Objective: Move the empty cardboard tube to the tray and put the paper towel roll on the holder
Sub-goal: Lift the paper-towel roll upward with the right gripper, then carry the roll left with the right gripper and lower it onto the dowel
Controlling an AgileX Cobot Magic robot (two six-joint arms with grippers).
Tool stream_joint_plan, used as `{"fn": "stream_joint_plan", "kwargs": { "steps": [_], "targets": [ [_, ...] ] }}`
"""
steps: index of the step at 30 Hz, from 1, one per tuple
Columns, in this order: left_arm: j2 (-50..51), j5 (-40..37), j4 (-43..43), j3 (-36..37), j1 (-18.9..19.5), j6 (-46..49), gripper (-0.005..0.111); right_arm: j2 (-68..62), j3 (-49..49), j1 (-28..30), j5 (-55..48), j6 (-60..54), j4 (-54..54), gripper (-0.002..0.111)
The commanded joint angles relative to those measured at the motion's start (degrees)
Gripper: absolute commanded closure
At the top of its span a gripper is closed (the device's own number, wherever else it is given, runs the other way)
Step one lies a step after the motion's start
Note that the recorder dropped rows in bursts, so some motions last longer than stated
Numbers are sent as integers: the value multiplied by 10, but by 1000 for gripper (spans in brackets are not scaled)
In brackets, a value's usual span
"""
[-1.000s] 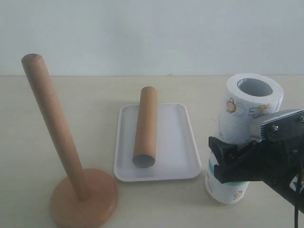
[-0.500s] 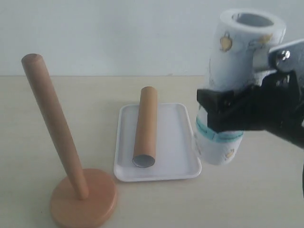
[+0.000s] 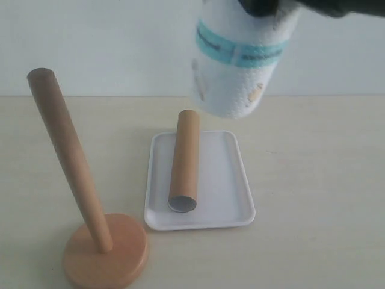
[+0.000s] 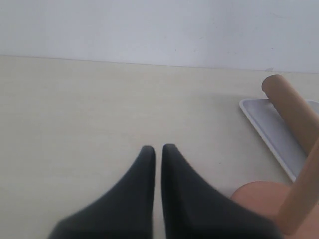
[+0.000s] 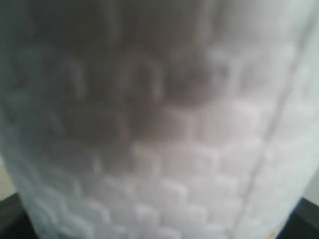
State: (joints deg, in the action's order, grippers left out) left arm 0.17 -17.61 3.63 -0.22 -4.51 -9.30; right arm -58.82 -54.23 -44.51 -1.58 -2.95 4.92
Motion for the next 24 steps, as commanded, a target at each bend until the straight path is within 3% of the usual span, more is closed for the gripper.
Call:
{"fn": "stream_joint_plan", "kwargs": {
  "steps": [1,17,24],
  "targets": [
    [-2,9,-2,2,-3,-4,103,-28,-72,-48,6,-6,-3,109],
    [-2,9,-2,2,-3,-4,103,-186,-272,-122,-44,-5,-1,109],
    [-2,9,-2,2,-3,-4,103,-233,-311,-128,-77,0,22,109]
  ]
}}
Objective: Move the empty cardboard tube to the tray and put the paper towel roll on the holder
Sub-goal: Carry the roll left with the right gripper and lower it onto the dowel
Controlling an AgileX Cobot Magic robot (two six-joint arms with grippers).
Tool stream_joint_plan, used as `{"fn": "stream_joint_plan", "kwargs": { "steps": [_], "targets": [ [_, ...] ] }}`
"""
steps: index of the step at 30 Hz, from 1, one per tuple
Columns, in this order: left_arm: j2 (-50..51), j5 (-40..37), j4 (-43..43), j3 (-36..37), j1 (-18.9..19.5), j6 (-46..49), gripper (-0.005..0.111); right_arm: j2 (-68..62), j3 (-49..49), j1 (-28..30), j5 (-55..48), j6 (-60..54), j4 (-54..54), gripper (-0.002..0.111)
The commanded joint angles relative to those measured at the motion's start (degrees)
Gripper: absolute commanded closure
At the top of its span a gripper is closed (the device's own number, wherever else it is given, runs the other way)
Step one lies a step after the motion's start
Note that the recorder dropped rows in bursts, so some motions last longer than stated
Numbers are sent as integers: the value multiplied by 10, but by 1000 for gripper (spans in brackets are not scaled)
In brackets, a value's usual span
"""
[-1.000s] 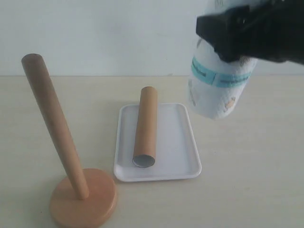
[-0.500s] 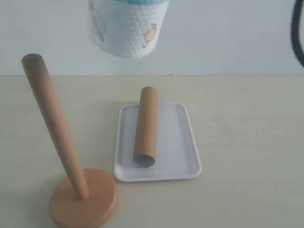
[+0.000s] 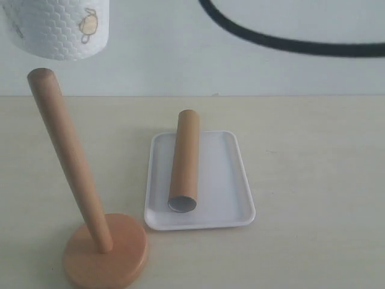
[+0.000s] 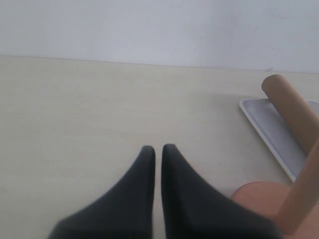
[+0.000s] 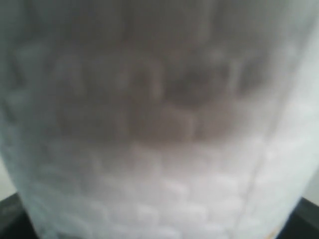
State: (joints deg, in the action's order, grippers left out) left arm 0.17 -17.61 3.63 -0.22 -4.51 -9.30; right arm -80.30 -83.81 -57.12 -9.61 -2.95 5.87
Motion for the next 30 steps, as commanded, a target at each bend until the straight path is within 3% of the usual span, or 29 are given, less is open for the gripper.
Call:
{"fn": "stream_joint_plan", "kwargs": {
  "steps": [1,30],
  "targets": [
    [-2,9,-2,2,-3,-4,103,-25,-15,-2,3,0,12,109],
    [-2,9,-2,2,-3,-4,103,-134,-13,-33,-5,-38,9,109]
  ]
}}
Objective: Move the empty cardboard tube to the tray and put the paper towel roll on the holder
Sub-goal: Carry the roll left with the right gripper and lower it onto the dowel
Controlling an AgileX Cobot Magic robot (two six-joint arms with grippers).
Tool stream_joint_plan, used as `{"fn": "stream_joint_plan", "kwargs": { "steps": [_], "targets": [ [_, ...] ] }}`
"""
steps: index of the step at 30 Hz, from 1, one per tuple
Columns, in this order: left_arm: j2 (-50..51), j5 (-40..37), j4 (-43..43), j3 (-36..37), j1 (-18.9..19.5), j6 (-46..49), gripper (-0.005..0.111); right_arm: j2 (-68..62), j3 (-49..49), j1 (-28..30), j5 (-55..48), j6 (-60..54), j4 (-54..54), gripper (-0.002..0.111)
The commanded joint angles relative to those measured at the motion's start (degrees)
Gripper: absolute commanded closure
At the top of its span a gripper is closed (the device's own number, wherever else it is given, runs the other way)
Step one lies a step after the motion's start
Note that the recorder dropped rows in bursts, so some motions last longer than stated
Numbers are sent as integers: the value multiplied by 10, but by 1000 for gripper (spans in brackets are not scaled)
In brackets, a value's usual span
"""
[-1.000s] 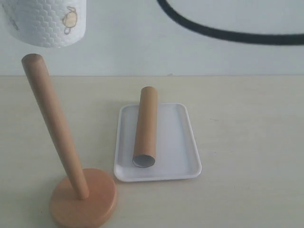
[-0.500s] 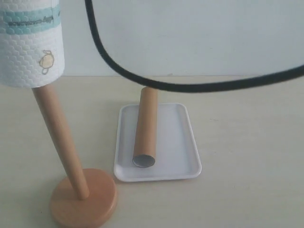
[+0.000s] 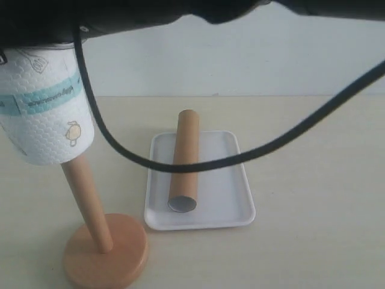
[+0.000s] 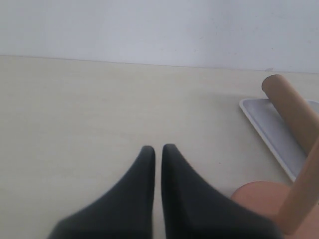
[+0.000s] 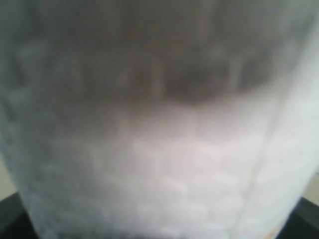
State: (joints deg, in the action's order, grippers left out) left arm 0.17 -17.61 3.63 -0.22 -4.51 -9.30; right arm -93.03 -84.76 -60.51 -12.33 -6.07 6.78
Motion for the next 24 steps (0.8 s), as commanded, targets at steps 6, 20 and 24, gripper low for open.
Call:
{"fn": "stream_joint_plan", "kwargs": {
  "steps": [6,20,24],
  "targets": [
    [-2,9,-2,2,-3,-4,103,-8,48,0,113,-4,2,109],
    [-2,9,-2,2,-3,-4,103,-8,165,0,215,8,3,109],
    [-2,9,-2,2,-3,-4,103,-11,202,0,251,11,3,109]
  ]
}}
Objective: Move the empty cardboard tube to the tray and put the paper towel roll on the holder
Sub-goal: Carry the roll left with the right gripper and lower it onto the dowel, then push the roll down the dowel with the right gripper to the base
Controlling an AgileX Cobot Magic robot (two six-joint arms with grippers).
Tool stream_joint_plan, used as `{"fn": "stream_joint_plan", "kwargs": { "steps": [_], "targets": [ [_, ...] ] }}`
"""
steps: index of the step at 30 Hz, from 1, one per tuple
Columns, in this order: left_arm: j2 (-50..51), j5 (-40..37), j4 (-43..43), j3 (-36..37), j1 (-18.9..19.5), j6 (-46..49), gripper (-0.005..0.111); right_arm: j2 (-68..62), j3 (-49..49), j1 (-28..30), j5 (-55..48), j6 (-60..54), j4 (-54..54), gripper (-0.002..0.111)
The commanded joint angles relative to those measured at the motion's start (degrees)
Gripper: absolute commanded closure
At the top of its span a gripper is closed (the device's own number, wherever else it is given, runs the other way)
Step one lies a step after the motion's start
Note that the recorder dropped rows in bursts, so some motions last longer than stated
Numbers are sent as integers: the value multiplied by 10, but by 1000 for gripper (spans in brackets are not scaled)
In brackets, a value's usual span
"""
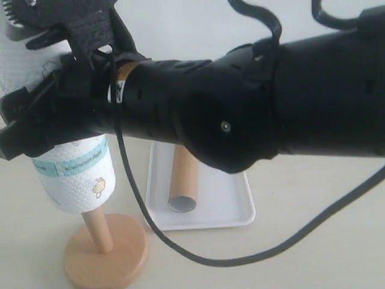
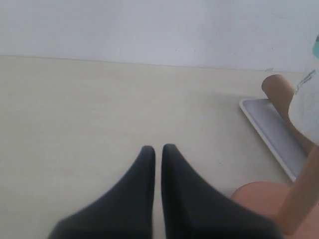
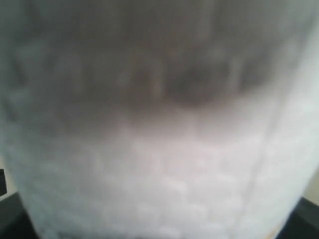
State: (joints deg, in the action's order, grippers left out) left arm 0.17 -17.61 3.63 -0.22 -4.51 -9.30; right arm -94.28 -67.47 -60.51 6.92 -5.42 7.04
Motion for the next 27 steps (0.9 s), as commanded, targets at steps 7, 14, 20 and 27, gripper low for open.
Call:
{"fn": "stream_joint_plan", "kwargs": {
  "steps": [7,14,20,27],
  "targets": [
    [-2,9,-2,2,-3,-4,103,-24,57,0,93,8,0,109],
    [-2,9,-2,2,-3,-4,103,-37,85,0,136,11,0,109],
    [-2,9,-2,2,-3,-4,103,-37,101,0,159,10,0,109],
    [-2,9,-2,2,-3,-4,103,-42,132,0,194,10,0,109]
  ]
}}
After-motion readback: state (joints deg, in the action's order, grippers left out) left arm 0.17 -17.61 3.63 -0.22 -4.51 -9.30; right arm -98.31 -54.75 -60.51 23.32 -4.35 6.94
